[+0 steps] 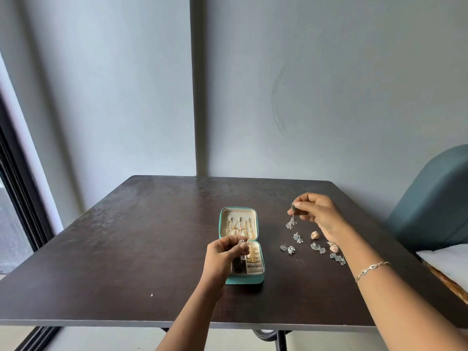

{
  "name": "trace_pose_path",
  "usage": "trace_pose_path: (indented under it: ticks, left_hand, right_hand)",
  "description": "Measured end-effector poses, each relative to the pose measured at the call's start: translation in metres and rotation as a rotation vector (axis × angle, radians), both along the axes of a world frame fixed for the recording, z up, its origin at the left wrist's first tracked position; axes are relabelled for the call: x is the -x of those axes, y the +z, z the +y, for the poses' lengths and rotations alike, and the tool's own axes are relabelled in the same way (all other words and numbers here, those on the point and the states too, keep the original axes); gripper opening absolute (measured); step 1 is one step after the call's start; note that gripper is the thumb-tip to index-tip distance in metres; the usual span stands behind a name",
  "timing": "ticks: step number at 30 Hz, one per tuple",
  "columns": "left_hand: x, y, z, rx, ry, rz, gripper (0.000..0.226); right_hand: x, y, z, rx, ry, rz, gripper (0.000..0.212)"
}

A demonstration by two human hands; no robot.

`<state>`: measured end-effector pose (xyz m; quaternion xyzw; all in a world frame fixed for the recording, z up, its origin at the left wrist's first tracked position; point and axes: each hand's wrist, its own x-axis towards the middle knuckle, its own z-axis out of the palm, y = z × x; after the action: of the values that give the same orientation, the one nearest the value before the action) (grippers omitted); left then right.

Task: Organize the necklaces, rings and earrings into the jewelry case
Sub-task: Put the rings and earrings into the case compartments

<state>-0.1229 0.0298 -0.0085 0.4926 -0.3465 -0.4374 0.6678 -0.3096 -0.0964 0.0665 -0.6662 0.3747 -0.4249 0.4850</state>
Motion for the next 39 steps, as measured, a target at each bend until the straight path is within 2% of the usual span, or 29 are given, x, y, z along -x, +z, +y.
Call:
trace_pose_path:
  ticks: [5, 10, 18, 24, 33, 39]
  left_hand:
    - [0.003, 0.008, 0.003, 0.046, 0.013, -0.029, 0.011]
    - [0.012, 0.021, 0.000, 0.131, 0.025, -0.036, 0.011]
    - [0.021, 0.034, 0.000, 0.187, -0.013, -0.081, 0.012]
    - [0.018, 0.033, 0.005, 0.180, -0.031, -0.048, 0.012]
    - [0.016, 0.029, 0.005, 0.171, 0.055, -0.094, 0.009]
    - [0.017, 0.026, 0.007, 0.144, 0.014, -0.114, 0.013]
  right_hand:
    - [-0.013, 0.000, 0.018, 0.167, 0.148, 0.134, 0.019]
    - [-0.025, -0.004, 0.031, 0.237, 0.205, 0.180, 0.025]
    - [-0.040, -0.009, 0.054, 0.189, 0.271, 0.143, 0.027]
    - [-0.046, -0.013, 0.065, -0.041, 0.271, -0.087, 0.020]
    - [-0.050, -0.013, 0.072, -0.080, 0.225, -0.060, 0.018]
    - [-0.052, -0.013, 0.073, -0.092, 0.213, -0.054, 0.017]
